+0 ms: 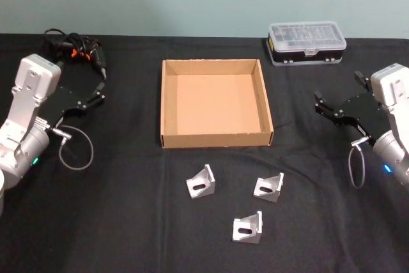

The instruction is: Use one hand to pick up the angle iron from the table and place it into the box.

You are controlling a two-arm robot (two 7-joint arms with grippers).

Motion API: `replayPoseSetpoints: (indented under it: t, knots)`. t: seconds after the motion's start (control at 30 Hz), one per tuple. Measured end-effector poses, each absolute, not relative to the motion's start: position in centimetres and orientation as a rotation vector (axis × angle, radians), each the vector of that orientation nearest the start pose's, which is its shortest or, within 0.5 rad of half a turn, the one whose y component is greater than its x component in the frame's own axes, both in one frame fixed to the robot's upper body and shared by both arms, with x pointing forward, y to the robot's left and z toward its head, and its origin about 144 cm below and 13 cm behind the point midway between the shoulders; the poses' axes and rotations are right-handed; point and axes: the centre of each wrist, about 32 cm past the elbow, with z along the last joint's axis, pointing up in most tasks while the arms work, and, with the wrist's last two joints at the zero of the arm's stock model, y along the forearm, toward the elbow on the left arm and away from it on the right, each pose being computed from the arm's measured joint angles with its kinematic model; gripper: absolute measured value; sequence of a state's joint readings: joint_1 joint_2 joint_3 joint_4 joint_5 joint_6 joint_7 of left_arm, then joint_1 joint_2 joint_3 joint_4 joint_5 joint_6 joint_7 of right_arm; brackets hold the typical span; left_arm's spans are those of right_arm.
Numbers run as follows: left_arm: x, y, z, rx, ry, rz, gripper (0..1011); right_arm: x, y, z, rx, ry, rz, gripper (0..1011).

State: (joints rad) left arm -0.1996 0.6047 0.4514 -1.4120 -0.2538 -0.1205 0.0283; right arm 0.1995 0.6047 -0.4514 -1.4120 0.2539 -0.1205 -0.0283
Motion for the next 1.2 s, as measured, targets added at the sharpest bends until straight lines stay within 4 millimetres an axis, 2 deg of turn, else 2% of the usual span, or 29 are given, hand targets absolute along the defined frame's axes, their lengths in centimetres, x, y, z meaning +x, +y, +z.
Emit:
replayPoseSetpoints:
  t: [1.2]
  knots:
    - [48.86, 30.97, 113.98, 0.304, -0.285, 1.248, 1000, 48.86, -30.97, 113.98, -0.304, -0.285, -1.248, 1004]
